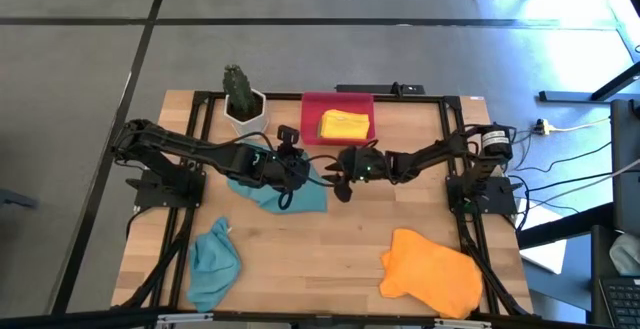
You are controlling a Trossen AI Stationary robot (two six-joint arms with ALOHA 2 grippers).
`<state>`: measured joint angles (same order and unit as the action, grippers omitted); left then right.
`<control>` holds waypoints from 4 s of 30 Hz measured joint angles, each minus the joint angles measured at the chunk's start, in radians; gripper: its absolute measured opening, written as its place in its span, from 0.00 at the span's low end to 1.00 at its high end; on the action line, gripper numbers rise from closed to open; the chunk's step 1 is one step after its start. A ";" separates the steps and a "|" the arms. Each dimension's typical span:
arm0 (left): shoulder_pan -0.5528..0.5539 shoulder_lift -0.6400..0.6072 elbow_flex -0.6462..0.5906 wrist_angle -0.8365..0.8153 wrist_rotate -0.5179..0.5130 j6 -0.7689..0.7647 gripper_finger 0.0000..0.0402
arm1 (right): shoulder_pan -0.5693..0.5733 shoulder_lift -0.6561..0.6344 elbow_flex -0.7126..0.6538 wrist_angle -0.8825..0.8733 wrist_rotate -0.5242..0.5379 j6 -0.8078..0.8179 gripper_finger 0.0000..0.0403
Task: Fold microfiber towels
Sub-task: Fold the top blue microfiber cloth
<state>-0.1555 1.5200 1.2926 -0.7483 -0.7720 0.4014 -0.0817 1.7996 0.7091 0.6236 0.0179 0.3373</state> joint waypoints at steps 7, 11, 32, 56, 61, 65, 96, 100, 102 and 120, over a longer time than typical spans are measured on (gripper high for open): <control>0.008 0.000 0.000 0.000 -0.001 0.002 0.00 | 0.005 0.000 -0.010 0.002 -0.100 0.003 0.42; 0.018 0.000 0.000 0.001 0.000 0.002 0.00 | 0.019 0.000 -0.010 0.000 -0.126 0.000 0.42; 0.039 -0.004 0.103 -0.002 -0.031 0.082 0.00 | 0.007 0.106 0.004 0.066 -0.142 -0.025 0.42; 0.039 -0.004 0.109 -0.054 -0.031 0.104 0.00 | -0.084 0.145 0.054 -0.067 -0.415 -0.028 0.33; 0.039 -0.004 0.109 -0.057 -0.031 0.103 0.00 | -0.084 0.130 0.054 -0.088 -0.405 -0.061 0.07; 0.039 -0.004 0.109 -0.080 -0.031 0.100 0.00 | -0.083 0.071 0.054 -0.148 -0.384 -0.082 0.03; 0.084 -0.062 0.463 -0.157 -0.100 0.072 0.00 | 0.015 -0.714 0.635 -1.336 0.261 -0.181 0.01; 0.102 -0.062 0.485 -0.156 -0.195 0.107 0.00 | 0.015 -0.713 0.702 -1.353 0.340 -0.209 0.01; 0.111 -0.062 0.487 -0.156 -0.237 0.123 0.00 | 0.015 -0.713 0.721 -1.364 0.367 -0.215 0.01; -0.036 -0.064 0.488 -0.556 -0.131 -0.165 0.00 | 0.192 -0.605 0.655 -1.541 0.385 -0.052 0.01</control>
<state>-0.1915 1.4555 1.7805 -1.3047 -0.9029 0.2363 0.1104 1.1946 1.3640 -0.9173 0.4026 0.2852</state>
